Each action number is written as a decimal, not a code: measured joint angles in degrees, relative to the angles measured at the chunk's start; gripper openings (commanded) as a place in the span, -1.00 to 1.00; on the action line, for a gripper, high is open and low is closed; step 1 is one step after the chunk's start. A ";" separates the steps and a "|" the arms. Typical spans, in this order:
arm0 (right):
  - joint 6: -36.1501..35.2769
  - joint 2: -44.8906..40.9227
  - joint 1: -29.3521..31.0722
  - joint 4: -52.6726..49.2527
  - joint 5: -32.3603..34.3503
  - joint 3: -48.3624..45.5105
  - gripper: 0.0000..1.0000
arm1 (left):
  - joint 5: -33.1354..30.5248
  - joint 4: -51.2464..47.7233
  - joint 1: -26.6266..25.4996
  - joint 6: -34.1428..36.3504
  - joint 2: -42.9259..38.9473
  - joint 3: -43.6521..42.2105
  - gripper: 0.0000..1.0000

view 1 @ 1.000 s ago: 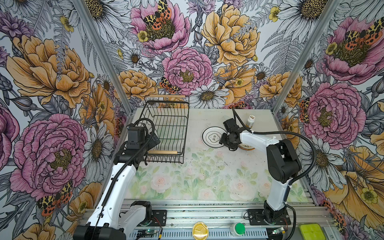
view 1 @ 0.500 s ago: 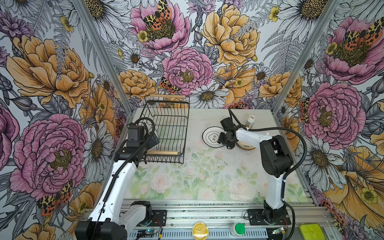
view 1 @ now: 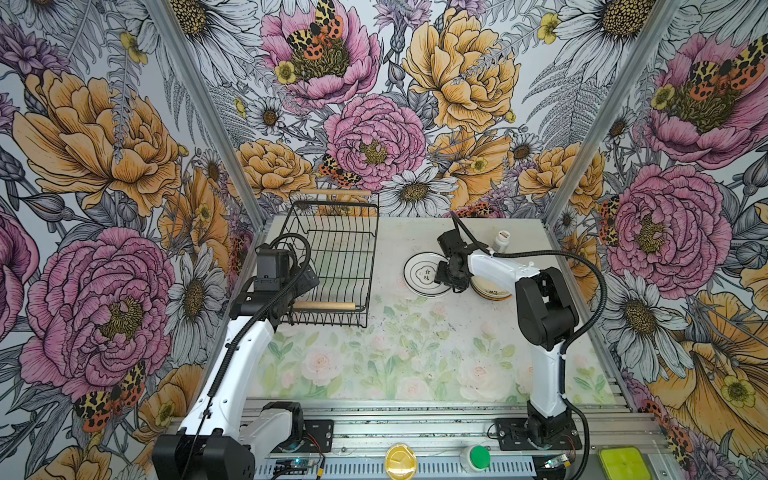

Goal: Unload the plates from the dish rack
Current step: 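Lay the plate flat with the right gripper while the left hovers over the rack, then raise the open right gripper off the plate while the left lowers into the rack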

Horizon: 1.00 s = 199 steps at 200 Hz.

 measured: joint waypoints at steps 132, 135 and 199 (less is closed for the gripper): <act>-1.49 -0.83 0.31 -1.66 0.81 0.35 0.25 | -0.02 -0.52 0.76 1.66 5.22 2.91 0.94; -1.49 -1.01 0.31 -1.73 0.81 0.35 0.25 | -0.02 -0.55 0.81 1.75 5.44 3.02 0.94; -1.53 -6.01 0.24 -1.70 1.25 0.72 0.27 | -0.02 -3.08 2.03 3.98 13.05 8.00 0.84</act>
